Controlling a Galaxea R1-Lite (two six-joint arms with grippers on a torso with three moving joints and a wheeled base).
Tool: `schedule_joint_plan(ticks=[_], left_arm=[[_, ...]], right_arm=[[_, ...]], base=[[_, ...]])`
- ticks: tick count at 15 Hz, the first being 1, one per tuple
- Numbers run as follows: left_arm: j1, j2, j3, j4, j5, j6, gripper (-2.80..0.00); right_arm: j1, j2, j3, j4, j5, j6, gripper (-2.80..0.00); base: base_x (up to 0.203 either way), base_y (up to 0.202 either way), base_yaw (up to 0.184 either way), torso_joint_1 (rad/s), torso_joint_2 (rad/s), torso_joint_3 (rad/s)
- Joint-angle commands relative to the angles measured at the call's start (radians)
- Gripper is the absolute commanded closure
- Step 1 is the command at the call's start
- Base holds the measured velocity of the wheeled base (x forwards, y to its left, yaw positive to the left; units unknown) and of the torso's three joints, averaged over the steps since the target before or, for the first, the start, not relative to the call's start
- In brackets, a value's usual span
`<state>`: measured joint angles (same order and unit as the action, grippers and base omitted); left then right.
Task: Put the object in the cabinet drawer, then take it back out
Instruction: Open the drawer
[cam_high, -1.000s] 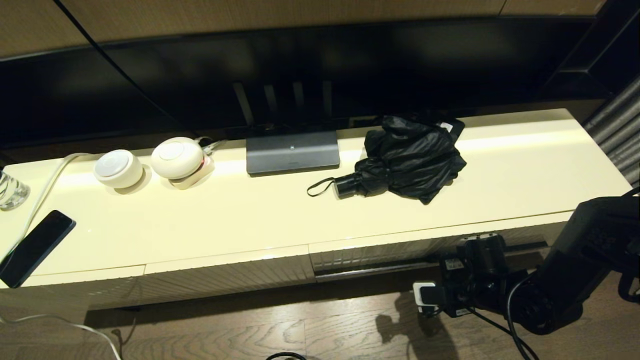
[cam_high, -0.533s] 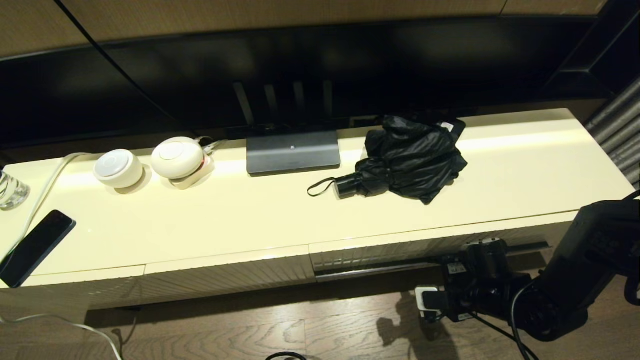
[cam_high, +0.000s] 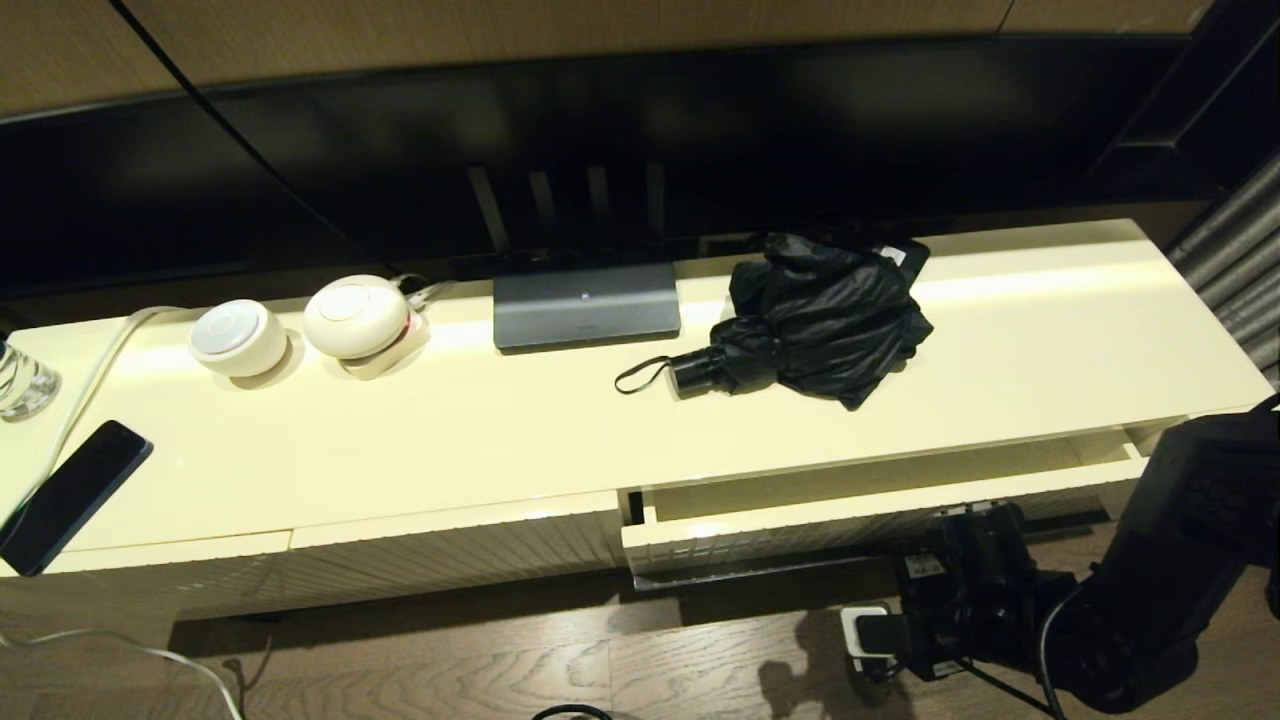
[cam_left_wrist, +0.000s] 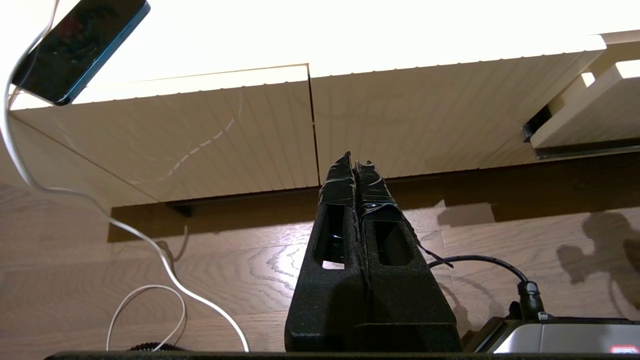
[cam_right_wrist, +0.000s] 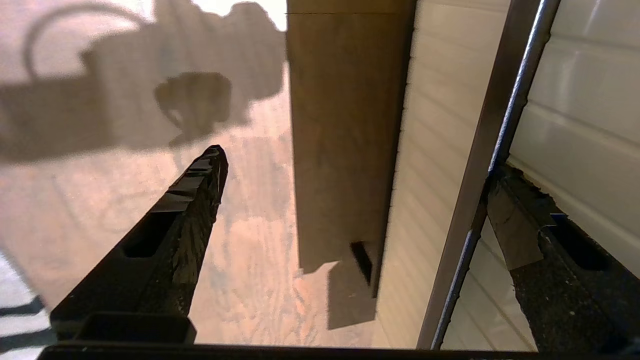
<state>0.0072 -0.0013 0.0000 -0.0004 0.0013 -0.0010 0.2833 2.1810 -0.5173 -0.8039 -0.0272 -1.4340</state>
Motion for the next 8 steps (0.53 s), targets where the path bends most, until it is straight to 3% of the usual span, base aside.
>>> schedule_joint_plan(ticks=[1,8], left_arm=[[0.000,0.001,0.003,-0.001,0.000,0.000,0.00],[0.000,0.001,0.003,-0.001,0.000,0.000,0.00]], right_arm=[[0.004,-0.011,0.054,-0.007,0.001,-0.003,-2.80],[0.048,-0.015,0.224,-0.124,0.004,0.052,-2.80]], base=[[0.000,0.000,0.000,0.000,0.00,0.000],[0.000,0.000,0.000,0.000,0.00,0.000]])
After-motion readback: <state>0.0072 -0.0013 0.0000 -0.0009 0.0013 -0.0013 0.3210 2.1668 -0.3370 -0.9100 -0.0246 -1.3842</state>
